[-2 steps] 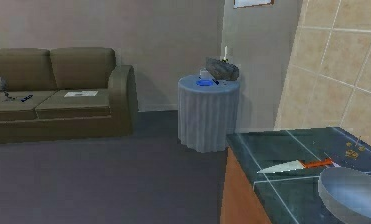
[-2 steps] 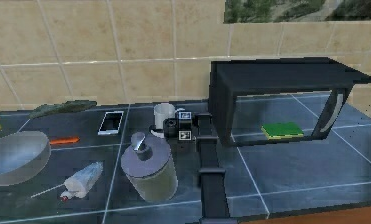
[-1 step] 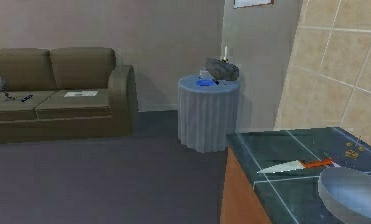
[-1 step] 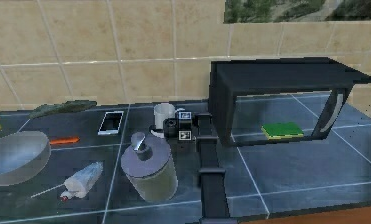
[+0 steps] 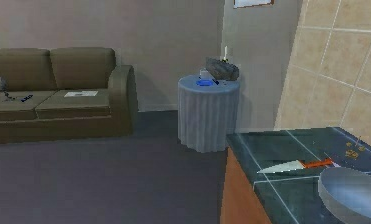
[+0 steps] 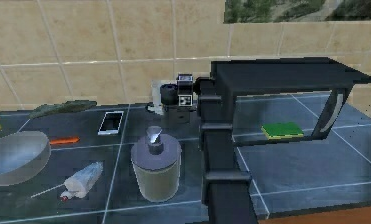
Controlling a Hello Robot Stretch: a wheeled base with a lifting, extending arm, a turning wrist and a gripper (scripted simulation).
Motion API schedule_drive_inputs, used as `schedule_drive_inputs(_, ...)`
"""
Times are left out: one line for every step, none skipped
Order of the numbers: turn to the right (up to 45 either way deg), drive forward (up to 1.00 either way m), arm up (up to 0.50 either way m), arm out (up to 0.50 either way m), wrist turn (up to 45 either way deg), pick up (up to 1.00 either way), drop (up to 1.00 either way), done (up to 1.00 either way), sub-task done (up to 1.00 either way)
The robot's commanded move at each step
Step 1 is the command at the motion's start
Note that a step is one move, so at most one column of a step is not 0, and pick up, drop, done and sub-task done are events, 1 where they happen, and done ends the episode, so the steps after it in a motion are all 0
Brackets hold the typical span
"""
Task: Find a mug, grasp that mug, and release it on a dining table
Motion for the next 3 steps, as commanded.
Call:
schedule_drive_inputs(0.0,0.00,0.06,0.00,0.0,0.00,0.00,0.00,0.00)
schedule_drive_inputs(0.0,0.00,0.00,0.00,-45.0,0.00,0.00,0.00,0.00)
schedule_drive_inputs(0.0,0.00,0.00,0.00,-45.0,0.00,0.00,0.00,0.00)
